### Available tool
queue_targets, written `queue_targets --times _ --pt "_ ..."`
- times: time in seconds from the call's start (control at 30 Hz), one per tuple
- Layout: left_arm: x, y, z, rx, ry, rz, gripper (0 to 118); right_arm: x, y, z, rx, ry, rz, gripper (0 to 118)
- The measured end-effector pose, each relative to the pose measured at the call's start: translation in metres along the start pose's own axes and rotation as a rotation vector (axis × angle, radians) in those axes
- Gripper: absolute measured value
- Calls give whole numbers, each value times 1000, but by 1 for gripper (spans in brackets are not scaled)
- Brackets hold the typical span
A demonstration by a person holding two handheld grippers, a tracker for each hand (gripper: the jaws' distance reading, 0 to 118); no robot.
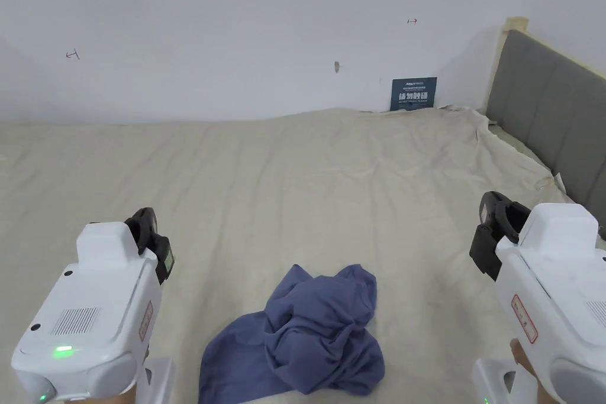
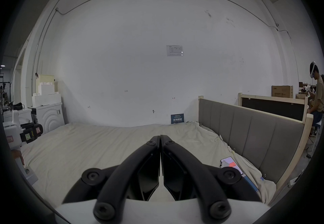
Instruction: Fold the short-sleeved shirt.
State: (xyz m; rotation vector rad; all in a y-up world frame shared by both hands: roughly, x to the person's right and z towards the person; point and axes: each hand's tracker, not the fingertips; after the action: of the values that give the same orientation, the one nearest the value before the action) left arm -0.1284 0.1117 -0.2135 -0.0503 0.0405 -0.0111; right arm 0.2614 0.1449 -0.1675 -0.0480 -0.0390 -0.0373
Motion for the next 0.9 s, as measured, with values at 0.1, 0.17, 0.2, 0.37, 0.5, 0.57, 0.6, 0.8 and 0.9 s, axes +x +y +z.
queue_targets --times 0.1,0.17,0.2,0.37,0.5,0.57,0.6,0.8,0.9 --pt "-1 -2 3 -11 -1 -44 0 -5 -1 -1 -7 9 6 0" --pt "-1 -3 2 -14 5 -42 0 -7 -1 -2 -10 14 11 0" --pt "-1 -3 2 -16 0 -45 0 -7 -2 -2 -10 15 11 0" --pt "3 -3 3 -12 -11 -53 0 -8 -2 -4 -13 17 17 0" --pt "5 -3 1 -12 -25 -51 0 -9 -3 -5 -19 18 17 0" --pt "6 -2 -1 -24 -34 -56 0 -9 -3 -5 -21 18 16 0" --pt "6 -2 -3 -35 -39 -56 0 -9 -3 -6 -22 19 16 0" --pt "10 -21 -26 -302 -110 -46 0 -8 -10 -11 -38 21 13 0" --pt "11 -46 -37 -467 -145 5 0 -7 -16 -13 -51 22 4 0"
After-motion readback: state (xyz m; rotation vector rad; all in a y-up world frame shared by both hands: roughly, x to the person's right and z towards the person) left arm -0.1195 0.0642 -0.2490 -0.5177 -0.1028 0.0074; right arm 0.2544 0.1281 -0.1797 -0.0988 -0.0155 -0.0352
